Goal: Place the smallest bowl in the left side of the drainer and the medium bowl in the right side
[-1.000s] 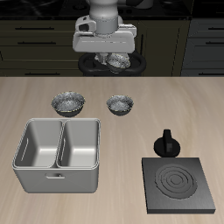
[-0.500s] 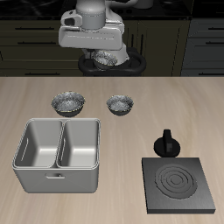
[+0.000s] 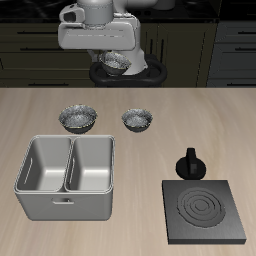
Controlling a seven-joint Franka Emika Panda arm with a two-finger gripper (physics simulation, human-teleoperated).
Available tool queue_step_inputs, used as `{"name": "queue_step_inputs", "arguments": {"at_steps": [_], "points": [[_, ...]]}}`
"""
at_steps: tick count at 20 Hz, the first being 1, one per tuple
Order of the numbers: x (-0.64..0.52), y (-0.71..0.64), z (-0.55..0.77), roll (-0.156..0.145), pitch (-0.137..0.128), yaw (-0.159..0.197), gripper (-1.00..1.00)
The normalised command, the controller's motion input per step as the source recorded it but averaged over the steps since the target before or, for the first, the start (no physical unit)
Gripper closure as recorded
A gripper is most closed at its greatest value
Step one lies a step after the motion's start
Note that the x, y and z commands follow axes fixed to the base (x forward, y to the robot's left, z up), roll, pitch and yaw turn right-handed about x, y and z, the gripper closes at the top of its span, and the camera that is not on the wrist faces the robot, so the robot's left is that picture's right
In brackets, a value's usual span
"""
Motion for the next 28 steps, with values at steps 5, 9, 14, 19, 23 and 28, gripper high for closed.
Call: {"name": "queue_step_inputs", "arguments": {"at_steps": [5, 9, 14, 19, 23, 28], "points": [[0.39, -0.08, 0.06, -0.001, 0.023, 0.011, 1.0], [0.42, -0.06, 0.03, 0.016, 0.017, 0.002, 1.0], [0.44, -0.18, 0.04, -0.028, 0.003, -0.019, 1.0], [0.49, -0.22, -0.03, -0.02, 0.002, -0.022, 1.0], [0.34, -0.18, 0.03, -0.02, -0.014, 0.006, 1.0], [0.29, -0.04, -0.03, -0.007, 0.009, -0.002, 1.0]]}}
